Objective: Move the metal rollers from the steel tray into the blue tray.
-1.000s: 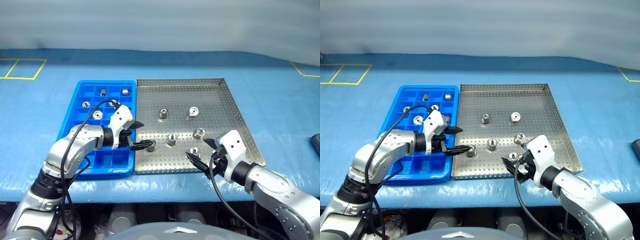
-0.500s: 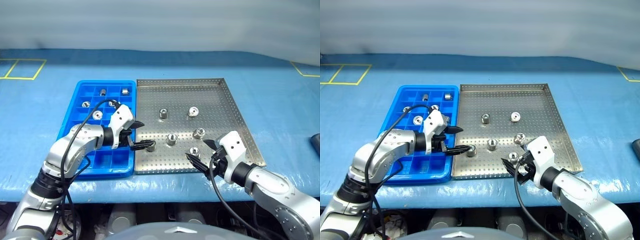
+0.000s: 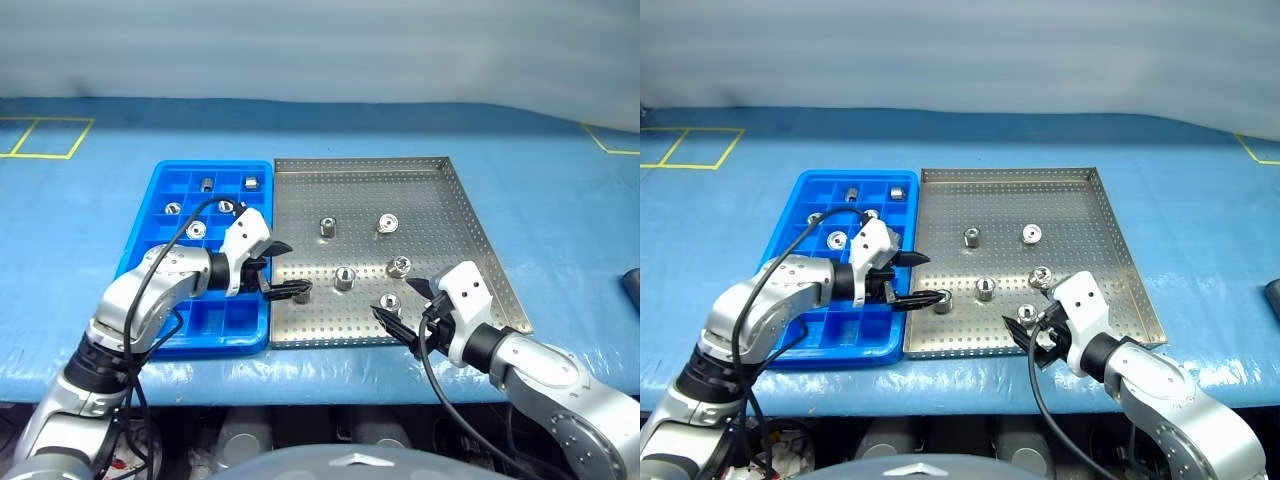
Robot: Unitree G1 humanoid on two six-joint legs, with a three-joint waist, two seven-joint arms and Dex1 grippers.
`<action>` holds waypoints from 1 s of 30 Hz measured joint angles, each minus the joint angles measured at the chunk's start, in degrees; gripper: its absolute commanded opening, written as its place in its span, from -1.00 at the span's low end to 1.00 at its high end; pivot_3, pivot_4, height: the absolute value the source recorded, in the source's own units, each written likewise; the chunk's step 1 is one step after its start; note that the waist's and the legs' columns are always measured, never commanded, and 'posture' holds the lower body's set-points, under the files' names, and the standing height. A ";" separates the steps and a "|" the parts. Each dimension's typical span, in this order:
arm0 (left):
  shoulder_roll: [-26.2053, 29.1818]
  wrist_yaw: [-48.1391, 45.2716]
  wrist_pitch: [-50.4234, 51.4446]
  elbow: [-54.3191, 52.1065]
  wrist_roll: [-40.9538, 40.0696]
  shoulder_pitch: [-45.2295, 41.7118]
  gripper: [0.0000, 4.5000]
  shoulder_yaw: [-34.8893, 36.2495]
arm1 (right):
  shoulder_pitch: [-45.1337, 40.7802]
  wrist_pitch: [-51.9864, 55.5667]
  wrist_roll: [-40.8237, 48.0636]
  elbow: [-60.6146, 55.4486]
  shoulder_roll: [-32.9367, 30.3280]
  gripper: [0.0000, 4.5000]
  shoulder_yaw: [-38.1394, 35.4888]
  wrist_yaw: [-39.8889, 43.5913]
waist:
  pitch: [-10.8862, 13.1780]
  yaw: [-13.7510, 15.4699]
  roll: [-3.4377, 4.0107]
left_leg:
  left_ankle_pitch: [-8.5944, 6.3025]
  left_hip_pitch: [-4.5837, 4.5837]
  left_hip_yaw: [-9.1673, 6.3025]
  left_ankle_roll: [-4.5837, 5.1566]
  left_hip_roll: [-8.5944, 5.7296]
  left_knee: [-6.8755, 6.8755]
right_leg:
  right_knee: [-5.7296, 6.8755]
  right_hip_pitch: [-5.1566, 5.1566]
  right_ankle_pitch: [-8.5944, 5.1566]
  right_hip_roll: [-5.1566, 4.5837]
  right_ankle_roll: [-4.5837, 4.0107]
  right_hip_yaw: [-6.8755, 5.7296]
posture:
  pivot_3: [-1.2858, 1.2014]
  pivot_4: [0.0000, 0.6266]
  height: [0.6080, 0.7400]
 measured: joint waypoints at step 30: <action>-1.98 -26.73 -16.26 27.48 21.54 -26.67 0.98 -27.08 | 2.58 -2.17 -4.23 -1.38 4.30 1.00 2.42 -2.52 | 0.00 -1.02 0.00 | -0.02 -0.07 0.00 0.04 -0.04 0.08 | 0.01 -0.03 -0.11 0.04 -0.19 0.05 | 0.02 -0.52 1.00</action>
